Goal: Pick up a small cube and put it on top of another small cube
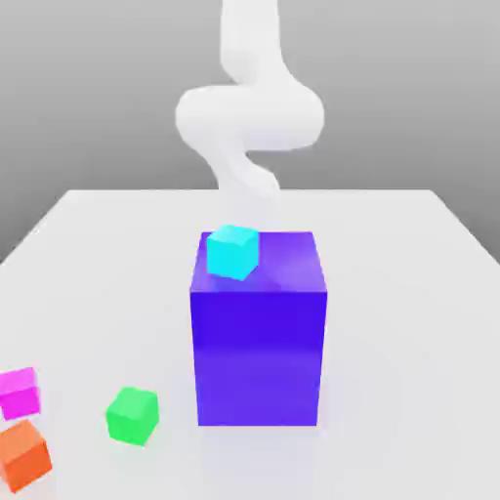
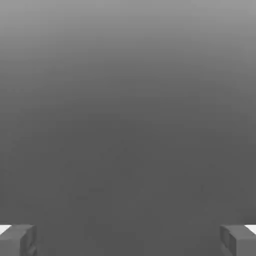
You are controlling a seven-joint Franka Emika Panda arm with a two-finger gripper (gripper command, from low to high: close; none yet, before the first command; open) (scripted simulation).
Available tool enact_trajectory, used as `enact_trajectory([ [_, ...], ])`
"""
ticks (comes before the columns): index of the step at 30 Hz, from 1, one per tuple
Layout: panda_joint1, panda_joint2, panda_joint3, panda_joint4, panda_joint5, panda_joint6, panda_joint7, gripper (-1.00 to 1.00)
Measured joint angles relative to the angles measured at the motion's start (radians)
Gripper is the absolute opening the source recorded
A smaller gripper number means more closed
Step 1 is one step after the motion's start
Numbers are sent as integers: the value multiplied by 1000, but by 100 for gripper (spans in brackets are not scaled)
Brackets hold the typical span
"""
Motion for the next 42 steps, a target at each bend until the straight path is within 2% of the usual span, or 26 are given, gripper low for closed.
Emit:
enact_trajectory([
  [9,-145,331,-95,-58,-9,137,133,0],
  [16,-239,584,-189,-103,22,242,208,0],
  [25,-402,920,-254,-159,156,371,236,0],
  [30,-484,1103,-182,-135,257,492,178,0],
  [31,-501,1136,-162,-128,273,518,166,-100],
  [38,-506,1143,-157,-126,275,524,164,-100],
  [42,-464,1023,-214,-154,203,433,219,-100],
])
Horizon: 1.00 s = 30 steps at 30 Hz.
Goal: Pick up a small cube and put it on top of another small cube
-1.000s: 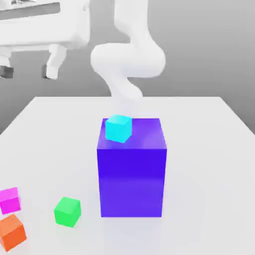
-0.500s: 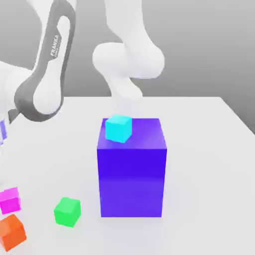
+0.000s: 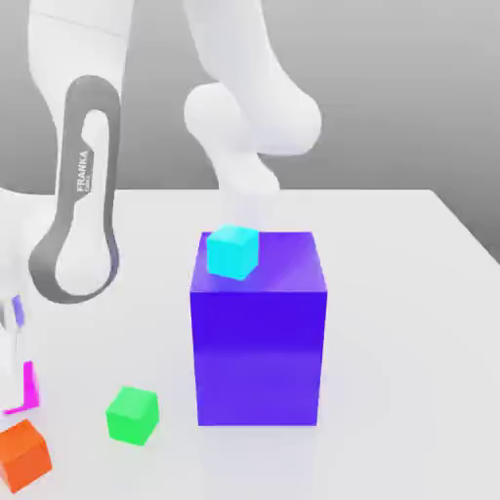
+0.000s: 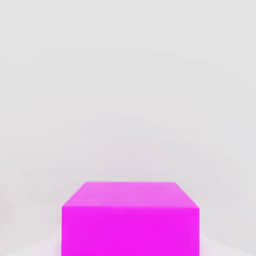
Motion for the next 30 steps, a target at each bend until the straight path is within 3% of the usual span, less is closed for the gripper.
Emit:
enact_trajectory([
  [2,14,-47,-13,-13,-21,-36,29,-100],
  [18,86,-126,43,-67,85,-84,243,-100],
  [30,157,-207,56,-112,67,-101,477,-100],
])
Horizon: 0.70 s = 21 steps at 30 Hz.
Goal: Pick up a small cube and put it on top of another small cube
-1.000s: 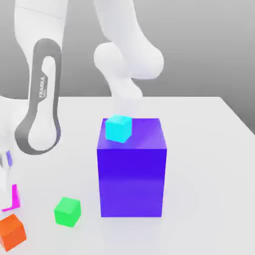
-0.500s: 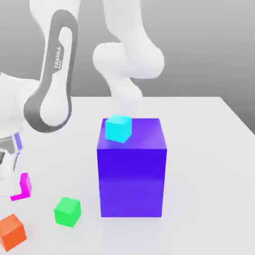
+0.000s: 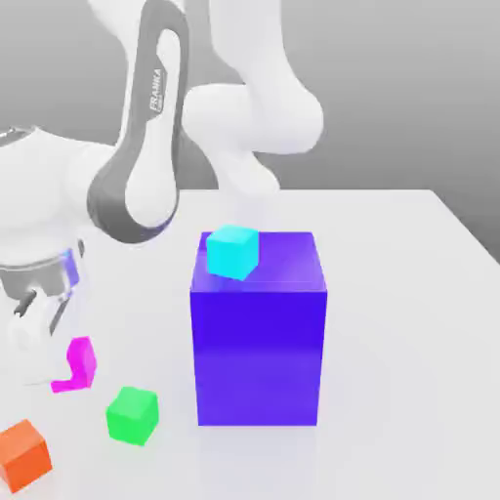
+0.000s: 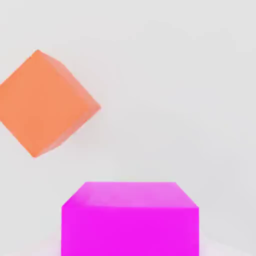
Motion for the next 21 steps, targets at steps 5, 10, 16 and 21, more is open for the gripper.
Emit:
enact_trajectory([
  [5,28,-34,6,-20,-35,-3,118,-100],
  [10,52,-67,11,-41,-83,-6,245,-100],
  [16,69,-101,26,-66,-155,-8,407,-100],
  [21,85,-124,34,-86,-222,-12,548,-100],
])
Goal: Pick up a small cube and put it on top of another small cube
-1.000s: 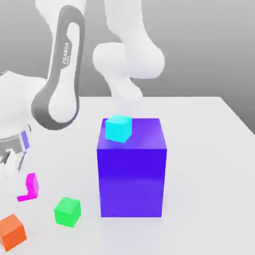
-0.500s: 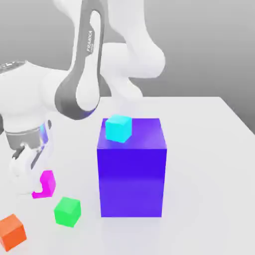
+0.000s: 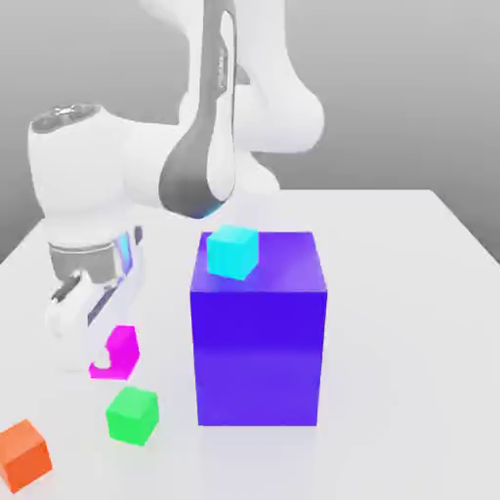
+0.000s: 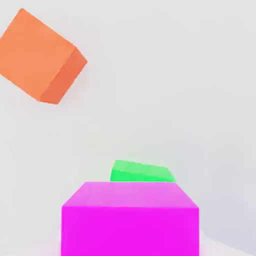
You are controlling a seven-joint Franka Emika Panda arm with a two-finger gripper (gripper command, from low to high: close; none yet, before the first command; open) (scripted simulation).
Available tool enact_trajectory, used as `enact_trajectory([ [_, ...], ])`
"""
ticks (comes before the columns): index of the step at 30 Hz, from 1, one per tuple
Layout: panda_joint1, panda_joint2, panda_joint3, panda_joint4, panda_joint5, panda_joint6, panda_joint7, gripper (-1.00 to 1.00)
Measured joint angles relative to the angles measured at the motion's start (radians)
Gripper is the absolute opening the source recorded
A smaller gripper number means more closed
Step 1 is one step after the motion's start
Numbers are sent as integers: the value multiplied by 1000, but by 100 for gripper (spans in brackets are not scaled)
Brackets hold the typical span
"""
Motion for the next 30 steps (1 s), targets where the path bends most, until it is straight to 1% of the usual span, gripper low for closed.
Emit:
enact_trajectory([
  [3,10,-10,6,-10,-39,-1,79,-100],
  [6,10,-7,5,-11,-41,14,93,-100],
  [16,10,51,11,-3,7,88,62,-100],
  [23,8,124,20,-1,39,146,39,-100],
  [28,8,189,25,-1,42,191,35,-100],
  [29,9,199,25,-2,41,198,36,100],
  [30,9,199,25,-2,41,198,36,100],
])
